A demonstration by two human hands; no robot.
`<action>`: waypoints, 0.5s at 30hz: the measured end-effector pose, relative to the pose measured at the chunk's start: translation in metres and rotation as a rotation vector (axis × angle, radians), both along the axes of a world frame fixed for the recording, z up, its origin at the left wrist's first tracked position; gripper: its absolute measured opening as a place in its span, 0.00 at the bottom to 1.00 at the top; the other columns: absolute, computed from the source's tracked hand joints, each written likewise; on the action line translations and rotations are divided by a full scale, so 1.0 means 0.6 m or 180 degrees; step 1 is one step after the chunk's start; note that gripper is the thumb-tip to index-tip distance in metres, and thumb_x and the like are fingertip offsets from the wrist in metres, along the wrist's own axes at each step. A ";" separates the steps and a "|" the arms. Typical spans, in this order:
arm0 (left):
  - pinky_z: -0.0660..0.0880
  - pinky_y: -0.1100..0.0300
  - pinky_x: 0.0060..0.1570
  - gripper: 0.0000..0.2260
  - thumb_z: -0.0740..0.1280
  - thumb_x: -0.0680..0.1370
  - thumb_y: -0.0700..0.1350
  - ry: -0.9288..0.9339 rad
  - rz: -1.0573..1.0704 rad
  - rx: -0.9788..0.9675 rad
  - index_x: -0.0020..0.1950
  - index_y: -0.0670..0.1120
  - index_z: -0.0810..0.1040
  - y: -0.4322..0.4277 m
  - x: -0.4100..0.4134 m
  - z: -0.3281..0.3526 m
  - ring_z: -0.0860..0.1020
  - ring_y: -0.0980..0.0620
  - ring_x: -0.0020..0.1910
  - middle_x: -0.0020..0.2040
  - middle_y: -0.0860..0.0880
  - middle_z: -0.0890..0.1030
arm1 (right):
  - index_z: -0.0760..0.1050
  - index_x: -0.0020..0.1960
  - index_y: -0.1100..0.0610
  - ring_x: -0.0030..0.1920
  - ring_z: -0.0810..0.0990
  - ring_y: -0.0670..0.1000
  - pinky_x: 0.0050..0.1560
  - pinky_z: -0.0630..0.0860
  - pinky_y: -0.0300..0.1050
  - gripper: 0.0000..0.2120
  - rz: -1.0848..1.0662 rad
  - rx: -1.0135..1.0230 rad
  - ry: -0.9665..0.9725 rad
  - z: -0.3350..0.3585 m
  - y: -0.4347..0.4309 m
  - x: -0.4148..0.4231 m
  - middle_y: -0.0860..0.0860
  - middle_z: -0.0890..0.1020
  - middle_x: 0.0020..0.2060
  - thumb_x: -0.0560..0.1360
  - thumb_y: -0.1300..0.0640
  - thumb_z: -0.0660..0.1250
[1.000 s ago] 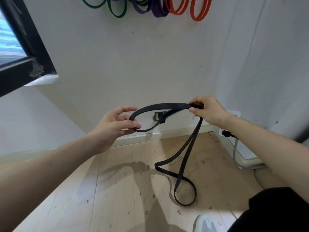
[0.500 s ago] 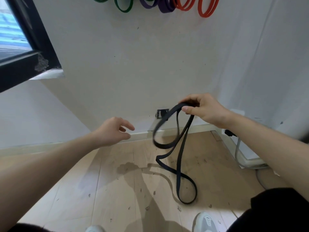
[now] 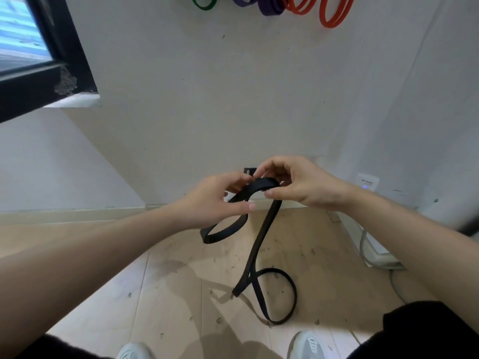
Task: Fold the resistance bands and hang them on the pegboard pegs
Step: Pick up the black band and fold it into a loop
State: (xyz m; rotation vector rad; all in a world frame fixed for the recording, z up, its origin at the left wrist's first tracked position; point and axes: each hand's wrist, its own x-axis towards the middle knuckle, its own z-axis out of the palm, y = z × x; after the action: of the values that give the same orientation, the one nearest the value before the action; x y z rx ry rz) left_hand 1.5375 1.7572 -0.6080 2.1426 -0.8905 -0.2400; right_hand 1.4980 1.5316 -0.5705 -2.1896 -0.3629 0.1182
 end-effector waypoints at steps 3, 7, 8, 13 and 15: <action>0.78 0.50 0.62 0.10 0.75 0.77 0.49 0.0052 0.0026 -0.0295 0.57 0.51 0.82 0.000 0.003 -0.002 0.83 0.56 0.52 0.50 0.53 0.86 | 0.75 0.60 0.61 0.47 0.82 0.49 0.48 0.76 0.36 0.15 0.0055 0.0146 0.0018 -0.002 0.011 0.003 0.62 0.84 0.50 0.75 0.69 0.72; 0.80 0.46 0.58 0.09 0.75 0.76 0.48 0.0258 0.0121 -0.0576 0.54 0.47 0.83 0.004 0.002 0.001 0.85 0.50 0.49 0.47 0.48 0.86 | 0.73 0.61 0.62 0.46 0.81 0.51 0.49 0.77 0.40 0.17 0.0132 0.0277 0.0145 -0.010 0.017 0.004 0.64 0.83 0.50 0.75 0.68 0.73; 0.80 0.46 0.57 0.09 0.75 0.76 0.47 0.0302 0.0115 -0.0582 0.53 0.45 0.83 0.004 0.001 0.001 0.85 0.49 0.49 0.47 0.46 0.86 | 0.73 0.61 0.62 0.45 0.81 0.50 0.49 0.77 0.41 0.17 0.0149 0.0288 0.0159 -0.012 0.018 0.004 0.65 0.83 0.49 0.75 0.68 0.73; 0.80 0.46 0.55 0.07 0.75 0.77 0.46 0.0290 0.0106 -0.0535 0.51 0.45 0.83 0.007 -0.002 0.006 0.84 0.47 0.48 0.47 0.44 0.86 | 0.73 0.60 0.60 0.45 0.81 0.51 0.51 0.77 0.43 0.17 0.0214 0.0310 0.0222 -0.015 0.024 0.005 0.64 0.84 0.49 0.74 0.68 0.73; 0.79 0.47 0.55 0.06 0.75 0.77 0.45 0.0206 0.0150 -0.0591 0.51 0.45 0.82 0.008 -0.002 0.012 0.84 0.46 0.48 0.46 0.45 0.86 | 0.75 0.57 0.59 0.46 0.81 0.51 0.51 0.77 0.43 0.15 0.0202 0.0376 0.0274 -0.019 0.027 0.007 0.61 0.84 0.49 0.74 0.68 0.73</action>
State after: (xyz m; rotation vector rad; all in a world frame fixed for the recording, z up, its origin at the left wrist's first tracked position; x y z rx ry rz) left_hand 1.5362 1.7619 -0.6008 1.9703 -0.7927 -0.1942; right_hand 1.5020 1.5476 -0.5822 -2.0502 -0.3814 0.2200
